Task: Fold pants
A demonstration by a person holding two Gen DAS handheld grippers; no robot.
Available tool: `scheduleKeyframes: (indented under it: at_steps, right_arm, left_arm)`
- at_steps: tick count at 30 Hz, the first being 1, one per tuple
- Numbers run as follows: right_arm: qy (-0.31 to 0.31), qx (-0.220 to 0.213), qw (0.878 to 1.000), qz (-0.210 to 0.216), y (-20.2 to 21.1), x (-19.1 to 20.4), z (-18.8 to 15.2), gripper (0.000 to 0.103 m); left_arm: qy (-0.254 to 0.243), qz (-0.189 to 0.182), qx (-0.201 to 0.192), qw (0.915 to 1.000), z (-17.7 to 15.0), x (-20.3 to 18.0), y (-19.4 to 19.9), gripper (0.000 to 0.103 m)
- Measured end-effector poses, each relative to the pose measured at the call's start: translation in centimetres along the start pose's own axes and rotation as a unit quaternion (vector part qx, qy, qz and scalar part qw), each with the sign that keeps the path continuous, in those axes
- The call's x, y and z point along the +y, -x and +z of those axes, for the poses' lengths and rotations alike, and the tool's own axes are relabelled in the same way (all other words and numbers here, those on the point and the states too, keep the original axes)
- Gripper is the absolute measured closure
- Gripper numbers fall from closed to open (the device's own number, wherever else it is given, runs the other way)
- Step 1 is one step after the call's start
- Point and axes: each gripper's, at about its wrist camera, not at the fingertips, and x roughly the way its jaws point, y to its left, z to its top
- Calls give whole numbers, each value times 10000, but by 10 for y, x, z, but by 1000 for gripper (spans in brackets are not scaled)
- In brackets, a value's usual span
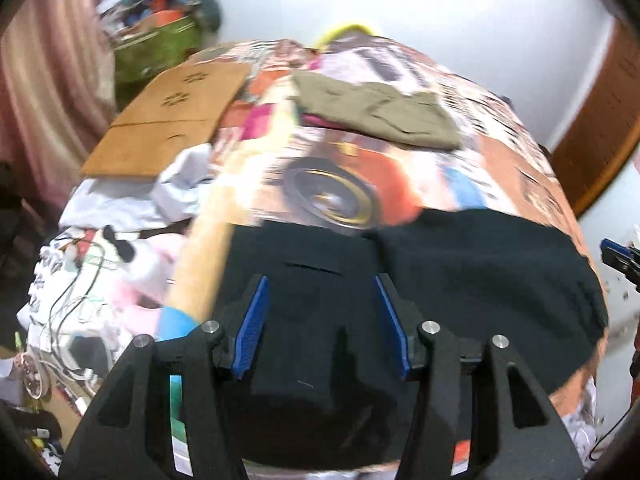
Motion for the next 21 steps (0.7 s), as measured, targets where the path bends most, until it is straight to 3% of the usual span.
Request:
scheduleKeyframes:
  at_steps: [7,12,16,21]
  right_arm:
    - [413,245,9984,308,-60,42,48,70]
    - [653,553,9956,385,-107,64,69,70]
    - [923,891,9908,439,-145,80,76,70]
    - [1403,1441,9786,434,-183,96,73,70]
  left_arm:
    - [386,-122,231,9989,15,49,-30,50]
    - [459,-420,523,9967,20,55,-56,49]
    - [363,-505,650,9959,24,54,-71,37]
    - [551,-699,769,9931,27,61,-85,36]
